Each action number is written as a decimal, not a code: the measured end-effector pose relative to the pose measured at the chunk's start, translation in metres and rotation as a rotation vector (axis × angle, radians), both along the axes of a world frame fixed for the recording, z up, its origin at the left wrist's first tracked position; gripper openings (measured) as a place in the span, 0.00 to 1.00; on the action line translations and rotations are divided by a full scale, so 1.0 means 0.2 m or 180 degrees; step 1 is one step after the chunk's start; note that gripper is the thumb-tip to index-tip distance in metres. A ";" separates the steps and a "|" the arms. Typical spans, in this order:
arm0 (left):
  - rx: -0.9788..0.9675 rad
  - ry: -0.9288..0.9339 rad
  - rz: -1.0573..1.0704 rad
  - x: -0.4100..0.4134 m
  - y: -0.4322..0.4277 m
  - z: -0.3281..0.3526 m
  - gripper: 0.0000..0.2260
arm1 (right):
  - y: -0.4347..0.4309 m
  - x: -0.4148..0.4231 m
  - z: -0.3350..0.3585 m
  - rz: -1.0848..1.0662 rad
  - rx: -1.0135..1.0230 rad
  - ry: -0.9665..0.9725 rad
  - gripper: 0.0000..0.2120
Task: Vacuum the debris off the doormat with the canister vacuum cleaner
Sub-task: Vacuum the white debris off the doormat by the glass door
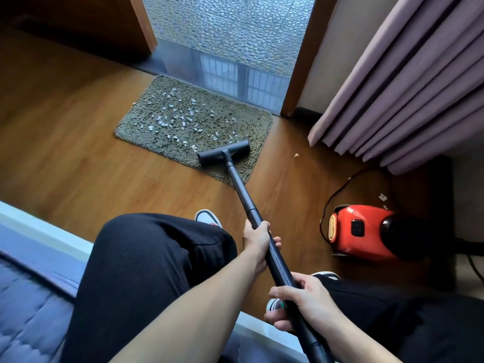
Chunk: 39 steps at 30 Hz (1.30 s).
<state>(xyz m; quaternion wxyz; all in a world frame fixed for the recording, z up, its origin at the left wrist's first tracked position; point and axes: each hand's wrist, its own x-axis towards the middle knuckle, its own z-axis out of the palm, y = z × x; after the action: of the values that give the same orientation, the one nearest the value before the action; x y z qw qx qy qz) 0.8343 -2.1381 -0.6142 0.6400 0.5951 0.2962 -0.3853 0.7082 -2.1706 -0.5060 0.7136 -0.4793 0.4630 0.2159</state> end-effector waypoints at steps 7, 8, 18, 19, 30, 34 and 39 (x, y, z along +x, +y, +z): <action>0.0141 -0.0100 -0.0057 0.14 -0.02 -0.02 0.07 | -0.01 0.13 -0.05 0.0082 -0.0217 -0.0159 0.24; 0.0181 -0.0128 -0.0064 0.18 -0.03 -0.02 0.08 | -0.01 0.17 -0.05 0.0046 -0.0199 -0.0213 0.24; 0.0324 -0.0229 -0.0238 0.52 -0.09 -0.11 0.13 | -0.05 0.53 -0.11 0.0345 -0.0622 -0.0174 0.14; 0.0343 -0.0226 -0.0251 0.53 -0.10 -0.12 0.13 | -0.05 0.56 -0.13 0.0506 -0.0821 -0.0178 0.15; -0.0517 0.0178 0.0291 0.44 -0.09 -0.13 0.05 | -0.08 0.47 -0.14 0.0479 -0.0898 -0.0406 0.13; -0.0441 0.0235 0.0165 0.30 -0.09 -0.08 0.04 | -0.08 0.32 -0.12 0.0365 -0.0780 -0.0405 0.13; -0.0324 0.0273 0.0010 0.01 -0.09 0.00 0.04 | -0.09 0.04 -0.09 0.0253 -0.0673 -0.0270 0.17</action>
<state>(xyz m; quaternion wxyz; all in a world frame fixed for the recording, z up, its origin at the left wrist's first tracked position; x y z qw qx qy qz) 0.8366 -2.1558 -0.6140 0.6568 0.5442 0.3043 -0.4240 0.7154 -2.1884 -0.5241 0.6689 -0.5786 0.4333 0.1735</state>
